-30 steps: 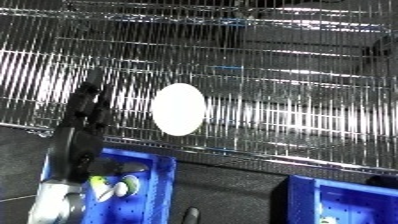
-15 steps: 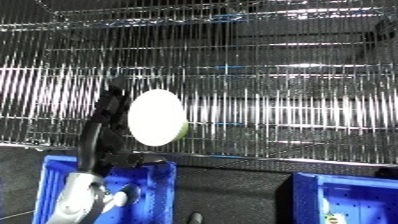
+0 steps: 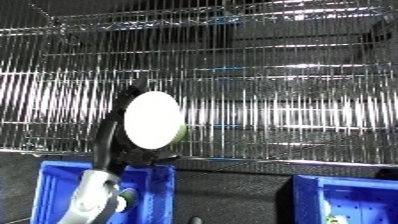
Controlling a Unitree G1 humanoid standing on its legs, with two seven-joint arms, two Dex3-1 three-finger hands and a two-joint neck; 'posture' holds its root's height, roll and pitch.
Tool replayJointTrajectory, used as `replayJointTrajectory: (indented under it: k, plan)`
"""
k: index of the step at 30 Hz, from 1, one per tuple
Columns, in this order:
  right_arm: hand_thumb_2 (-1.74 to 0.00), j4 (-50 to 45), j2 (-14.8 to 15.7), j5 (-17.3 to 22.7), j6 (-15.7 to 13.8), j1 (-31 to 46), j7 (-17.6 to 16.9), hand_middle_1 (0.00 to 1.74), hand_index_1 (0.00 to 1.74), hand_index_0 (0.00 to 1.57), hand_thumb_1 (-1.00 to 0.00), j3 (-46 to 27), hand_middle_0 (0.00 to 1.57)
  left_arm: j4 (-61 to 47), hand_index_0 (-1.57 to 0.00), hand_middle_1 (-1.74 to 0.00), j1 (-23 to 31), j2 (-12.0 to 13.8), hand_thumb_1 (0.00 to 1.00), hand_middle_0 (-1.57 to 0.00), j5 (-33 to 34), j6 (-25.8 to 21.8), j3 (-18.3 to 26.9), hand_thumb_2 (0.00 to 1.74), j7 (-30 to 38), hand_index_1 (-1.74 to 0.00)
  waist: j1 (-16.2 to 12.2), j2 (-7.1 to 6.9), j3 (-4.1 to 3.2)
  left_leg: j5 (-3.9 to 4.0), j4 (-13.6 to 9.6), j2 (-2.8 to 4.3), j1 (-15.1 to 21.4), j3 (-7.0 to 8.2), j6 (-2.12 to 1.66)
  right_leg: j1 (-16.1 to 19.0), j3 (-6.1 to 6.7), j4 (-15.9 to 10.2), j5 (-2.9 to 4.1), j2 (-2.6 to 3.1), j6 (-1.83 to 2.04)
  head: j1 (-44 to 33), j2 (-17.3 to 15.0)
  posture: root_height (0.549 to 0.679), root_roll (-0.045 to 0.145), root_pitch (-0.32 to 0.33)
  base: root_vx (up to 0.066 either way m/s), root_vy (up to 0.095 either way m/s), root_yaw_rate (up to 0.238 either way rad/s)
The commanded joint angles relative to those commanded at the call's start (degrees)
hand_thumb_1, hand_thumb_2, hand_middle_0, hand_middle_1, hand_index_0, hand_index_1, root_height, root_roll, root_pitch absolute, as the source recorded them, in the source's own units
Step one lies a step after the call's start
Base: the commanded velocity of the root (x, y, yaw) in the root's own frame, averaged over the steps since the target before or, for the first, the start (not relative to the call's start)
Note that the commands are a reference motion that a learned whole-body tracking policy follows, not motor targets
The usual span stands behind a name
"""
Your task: Pick up the object and place it into the box
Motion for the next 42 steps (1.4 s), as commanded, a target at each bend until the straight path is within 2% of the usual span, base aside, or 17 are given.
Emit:
replayJointTrajectory:
  k: [6, 13, 17, 20, 27, 31, 35, 39, 42]
  plan:
    - [0.0, -0.2, 0.6, -0.2, -0.3, 0.3, -0.6, 0.0, 0.0, 0.0, 0.0, 0.2, 0.0, 0.2, -1.02, -1.13, -0.3, 0.0, 0.65, -1.02, 0.3, 0.3, 0.0, 1.13, -0.1, -1.13, 0.1, 0.17, 0.0, -0.02, -0.3, -0.12, 0.3, -0.09, -0.03, 0.2, -0.13, -0.2, 0.01, -0.3, 0.11, -0.2, -0.4, 0.645, 0.0, 0.149, 0.005, -0.002, 0.024]
    - [0.0, 0.0, 0.8, -0.4, -0.2, 0.6, -0.4, 0.0, 0.0, 0.0, 0.0, 0.0, 0.0, 0.7, -1.57, -1.74, 0.5, 0.4, 1.0, -1.57, 0.1, 0.1, 0.3, 1.74, -0.6, -1.74, 0.5, 0.63, 0.0, 0.31, -1.3, -0.44, 1.3, -0.17, -0.12, 1.0, -0.3, -0.9, 0.04, -0.61, 0.18, -0.5, -0.3, 0.647, 0.004, 0.144, 0.0, 0.001, 0.035]
    - [0.0, 0.3, 0.8, -0.2, -0.7, 1.0, -0.4, 0.0, 0.0, 0.0, 0.0, -0.3, 0.0, 0.4, -1.57, -1.74, 1.9, 0.9, 1.0, -1.57, -0.2, -0.5, 0.9, 1.74, -0.9, -1.74, 1.0, 1.05, 0.0, 0.26, -1.3, -0.67, 1.5, -0.36, -0.11, 1.3, -0.55, -0.9, -0.11, -0.96, 0.11, -0.2, -0.5, 0.647, 0.007, 0.143, -0.014, -0.009, 0.061]
    - [0.0, 0.0, 0.7, -0.3, -1.1, 1.9, -0.9, 0.0, 0.0, 0.0, 0.0, -0.7, 0.0, -1.3, -1.57, -1.74, 4.0, 1.7, 1.0, -1.57, -1.2, -1.8, 1.7, 1.74, -1.0, -1.74, 1.6, 1.71, 0.0, 0.33, -1.5, -1.11, 1.6, -0.69, -0.07, 1.4, -0.74, -0.8, -0.37, -1.2, -0.06, 0.2, -0.5, 0.648, 0.011, 0.142, -0.016, -0.003, 0.11]
    - [0.0, -0.1, -0.4, 0.6, -2.5, 4.6, -1.8, 0.0, 0.0, 0.0, 0.0, -2.7, 0.0, -8.0, -1.57, -1.74, 10.3, 4.2, 1.0, -1.57, 1.0, -5.8, 4.5, 1.74, 0.7, -1.74, 3.9, 3.9, 0.0, 1.27, -3.0, -2.42, 1.8, -1.65, 0.06, 1.3, -1.74, 0.0, -1.18, -2.16, -0.51, 2.8, 0.4, 0.648, 0.021, 0.146, -0.03, -0.009, 0.172]
    - [0.0, 0.0, -1.0, 1.0, -3.6, 6.5, -1.8, 0.0, 0.0, 0.0, 0.0, -4.0, 0.0, -13.0, -1.57, -1.74, 13.6, 7.4, 1.0, -1.57, 6.1, -9.0, 7.7, 1.74, 6.7, -1.74, 5.3, 5.01, 0.0, 1.6, -3.6, -3.02, 1.8, -2.29, 0.08, 1.2, -2.46, 0.4, -1.65, -2.7, -0.77, 6.4, 0.1, 0.648, 0.027, 0.147, -0.033, -0.018, 0.173]
    - [0.0, 1.2, -1.3, 2.0, -5.3, 8.3, -1.1, 0.0, 0.0, 0.0, 0.0, -5.5, 0.0, -16.0, -1.57, -1.74, 18.6, 10.0, 1.0, -1.57, 10.0, -12.3, 12.8, 1.74, 14.9, -1.74, 7.2, 5.89, 0.0, 1.85, -3.7, -3.6, 1.7, -3.18, 0.02, 1.5, -3.38, 0.8, -2.16, -3.19, -1.07, 9.6, -0.6, 0.648, 0.032, 0.145, -0.019, -0.044, 0.18]
    - [0.0, 2.4, -1.4, 2.9, -6.7, 9.7, -0.3, 0.0, 0.0, 0.0, 0.0, -6.5, 0.0, -14.8, -1.57, -1.74, 24.7, 9.6, 1.0, -1.57, 7.8, -13.8, 17.9, 1.74, 18.5, -1.74, 8.8, 6.34, 0.0, 2.23, -4.2, -4.14, 2.1, -4.15, -0.1, 2.5, -4.41, 0.6, -2.68, -3.55, -1.35, 9.6, -0.7, 0.649, 0.035, 0.142, -0.012, -0.054, 0.185]
    - [0.0, 3.1, -1.0, 3.4, -7.5, 10.2, 0.0, 0.0, 0.0, 0.0, 0.0, -6.7, 0.0, -12.4, -1.57, -1.74, 27.7, 8.6, 1.0, -1.57, 6.9, -14.1, 19.9, 1.74, 20.1, -1.74, 9.7, 6.28, 0.0, 2.53, -4.8, -4.34, 2.5, -4.69, -0.11, 3.3, -5.15, 0.4, -3.08, -3.65, -1.62, 7.6, -1.3, 0.65, 0.037, 0.14, -0.012, -0.058, 0.144]
